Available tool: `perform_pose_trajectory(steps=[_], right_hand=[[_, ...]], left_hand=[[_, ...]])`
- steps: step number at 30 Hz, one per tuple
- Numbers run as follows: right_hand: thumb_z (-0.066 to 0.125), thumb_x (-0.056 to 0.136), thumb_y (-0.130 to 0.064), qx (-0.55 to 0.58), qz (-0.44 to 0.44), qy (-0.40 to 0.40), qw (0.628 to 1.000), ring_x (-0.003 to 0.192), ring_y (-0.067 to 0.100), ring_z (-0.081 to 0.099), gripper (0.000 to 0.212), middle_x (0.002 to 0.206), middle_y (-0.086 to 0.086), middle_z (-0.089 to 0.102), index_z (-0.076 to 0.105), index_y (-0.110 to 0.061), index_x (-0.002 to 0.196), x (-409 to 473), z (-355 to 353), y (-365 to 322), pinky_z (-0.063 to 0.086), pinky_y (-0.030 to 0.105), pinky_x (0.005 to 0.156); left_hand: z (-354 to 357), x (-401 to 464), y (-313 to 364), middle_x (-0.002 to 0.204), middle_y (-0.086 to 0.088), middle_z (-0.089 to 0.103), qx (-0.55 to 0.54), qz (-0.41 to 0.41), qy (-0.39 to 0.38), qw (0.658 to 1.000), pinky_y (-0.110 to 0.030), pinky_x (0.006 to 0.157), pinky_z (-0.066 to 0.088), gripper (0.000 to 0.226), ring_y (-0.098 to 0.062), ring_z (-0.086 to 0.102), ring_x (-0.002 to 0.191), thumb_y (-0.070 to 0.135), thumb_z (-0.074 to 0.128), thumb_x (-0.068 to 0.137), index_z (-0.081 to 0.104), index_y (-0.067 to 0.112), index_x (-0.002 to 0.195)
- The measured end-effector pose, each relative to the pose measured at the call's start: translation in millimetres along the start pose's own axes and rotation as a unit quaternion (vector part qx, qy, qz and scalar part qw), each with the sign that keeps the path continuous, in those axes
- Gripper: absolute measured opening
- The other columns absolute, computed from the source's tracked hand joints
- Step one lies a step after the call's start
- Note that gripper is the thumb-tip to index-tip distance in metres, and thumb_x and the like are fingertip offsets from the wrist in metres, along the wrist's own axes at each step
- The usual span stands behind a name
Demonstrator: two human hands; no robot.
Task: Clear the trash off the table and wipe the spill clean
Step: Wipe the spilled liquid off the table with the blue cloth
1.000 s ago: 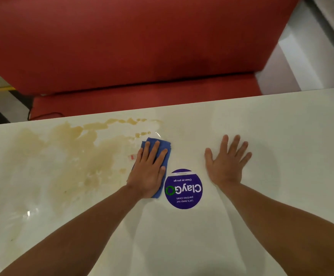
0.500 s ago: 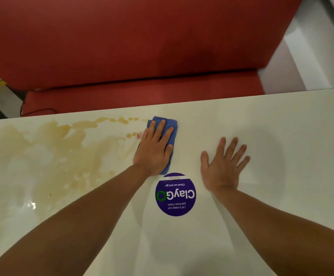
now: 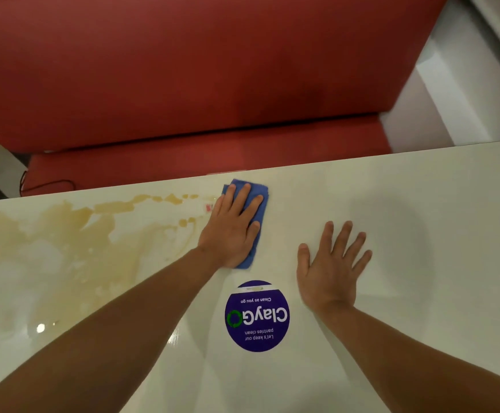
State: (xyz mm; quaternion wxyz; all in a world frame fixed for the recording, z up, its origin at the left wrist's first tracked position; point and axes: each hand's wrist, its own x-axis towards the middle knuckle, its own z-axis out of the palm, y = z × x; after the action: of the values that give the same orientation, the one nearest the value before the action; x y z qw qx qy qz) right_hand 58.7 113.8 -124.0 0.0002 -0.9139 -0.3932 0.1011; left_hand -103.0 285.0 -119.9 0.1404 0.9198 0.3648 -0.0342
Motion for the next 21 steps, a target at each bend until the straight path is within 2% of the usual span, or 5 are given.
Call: perform_pose_trajectory(steps=[3, 6, 9, 14, 21], right_hand=[[0.008, 0.099, -0.062, -0.001, 0.003, 0.001, 1.000, 0.155, 0.046, -0.001, 0.079, 0.170, 0.018, 0.004, 0.013, -0.016, 0.163, 0, 1, 0, 0.008, 0.065, 0.123], [0.009, 0.099, -0.064, -0.004, 0.002, 0.004, 1.000, 0.155, 0.046, 0.000, 0.079, 0.170, 0.018, 0.004, 0.013, -0.017, 0.163, 0, 1, 0, 0.008, 0.065, 0.123], [0.011, 0.099, -0.064, -0.001, 0.005, 0.007, 1.000, 0.155, 0.046, 0.001, 0.080, 0.170, 0.018, 0.005, 0.015, -0.017, 0.163, 0, 0, 0, 0.011, 0.065, 0.122], [0.007, 0.098, -0.065, 0.006, 0.004, 0.009, 1.000, 0.155, 0.046, 0.000, 0.081, 0.170, 0.018, 0.004, 0.013, -0.017, 0.163, 0, -1, 0, 0.011, 0.066, 0.122], [0.009, 0.099, -0.065, -0.001, 0.005, 0.012, 1.000, 0.155, 0.046, 0.000, 0.080, 0.170, 0.018, 0.004, 0.013, -0.017, 0.163, 0, 2, 0, 0.009, 0.066, 0.122]], left_hand=[[-8, 36, -1, 0.169, -0.009, 0.011, 0.000, -0.042, 0.011, 0.999, -0.053, 0.125, 0.012, 0.062, -0.038, 0.004, 0.155, 0.047, 0.019, 0.106, 0.022, 0.020, 0.161], [-3, 36, 7, 0.170, -0.009, 0.006, -0.005, -0.080, 0.023, 0.997, -0.049, 0.127, 0.004, 0.060, -0.036, -0.002, 0.156, 0.046, 0.020, 0.108, 0.016, 0.019, 0.162], [7, -7, 19, 0.171, -0.007, -0.002, -0.023, -0.093, 0.022, 0.995, -0.047, 0.127, 0.000, 0.063, -0.033, -0.009, 0.156, 0.048, 0.011, 0.106, 0.010, 0.021, 0.163], [20, -89, 28, 0.171, -0.002, -0.002, -0.059, -0.119, 0.015, 0.991, -0.045, 0.127, 0.000, 0.061, -0.026, -0.013, 0.156, 0.050, 0.014, 0.107, 0.009, 0.026, 0.163], [9, -21, 4, 0.170, -0.011, 0.006, -0.033, -0.153, 0.041, 0.987, -0.051, 0.126, 0.003, 0.065, -0.038, -0.002, 0.156, 0.052, 0.015, 0.104, 0.017, 0.022, 0.162]])
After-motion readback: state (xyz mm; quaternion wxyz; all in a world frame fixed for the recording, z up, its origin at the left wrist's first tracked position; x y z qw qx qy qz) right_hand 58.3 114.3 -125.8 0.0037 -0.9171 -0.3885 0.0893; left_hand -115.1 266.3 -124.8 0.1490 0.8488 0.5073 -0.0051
